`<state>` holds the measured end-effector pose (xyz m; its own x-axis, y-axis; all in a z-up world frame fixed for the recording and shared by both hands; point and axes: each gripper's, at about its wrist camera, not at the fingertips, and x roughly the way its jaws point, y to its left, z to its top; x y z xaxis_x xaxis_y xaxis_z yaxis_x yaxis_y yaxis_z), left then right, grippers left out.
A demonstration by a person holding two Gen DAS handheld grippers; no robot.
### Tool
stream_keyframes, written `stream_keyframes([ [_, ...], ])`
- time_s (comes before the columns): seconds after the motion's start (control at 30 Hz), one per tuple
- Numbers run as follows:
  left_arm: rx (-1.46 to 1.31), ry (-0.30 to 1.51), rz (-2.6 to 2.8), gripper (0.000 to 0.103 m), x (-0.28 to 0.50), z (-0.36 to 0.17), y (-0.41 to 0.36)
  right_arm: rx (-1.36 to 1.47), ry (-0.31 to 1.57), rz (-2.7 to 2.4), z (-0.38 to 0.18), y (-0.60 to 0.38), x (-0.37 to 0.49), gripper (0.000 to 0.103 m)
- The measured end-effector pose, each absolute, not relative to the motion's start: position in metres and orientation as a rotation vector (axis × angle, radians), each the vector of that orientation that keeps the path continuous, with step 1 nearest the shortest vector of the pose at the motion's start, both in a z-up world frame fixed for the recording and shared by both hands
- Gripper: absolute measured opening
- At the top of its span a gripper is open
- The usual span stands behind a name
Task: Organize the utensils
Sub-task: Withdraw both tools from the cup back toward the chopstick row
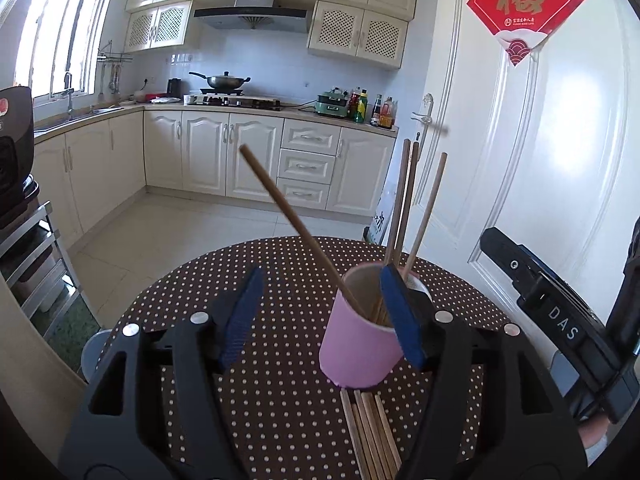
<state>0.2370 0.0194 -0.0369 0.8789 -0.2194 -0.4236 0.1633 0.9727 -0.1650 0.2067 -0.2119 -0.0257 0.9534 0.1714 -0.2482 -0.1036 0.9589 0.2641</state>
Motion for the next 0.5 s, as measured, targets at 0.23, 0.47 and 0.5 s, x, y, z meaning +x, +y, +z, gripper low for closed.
stream_keyframes([
  [0.23, -0.088, 0.502, -0.166, 0.065, 0.229, -0.05, 0.018, 0.252, 0.311, 0.122, -0.034, -0.219, 0.193, 0.071],
  [0.47, -0.072, 0.54, -0.141, 0.071, 0.22, -0.062, 0.019, 0.211, 0.387, 0.1, -0.047, -0.221, 0.185, 0.079],
  [0.5, -0.068, 0.546, -0.133, 0.072, 0.219, -0.064, 0.019, 0.207, 0.397, 0.098, -0.049, -0.221, 0.185, 0.079],
])
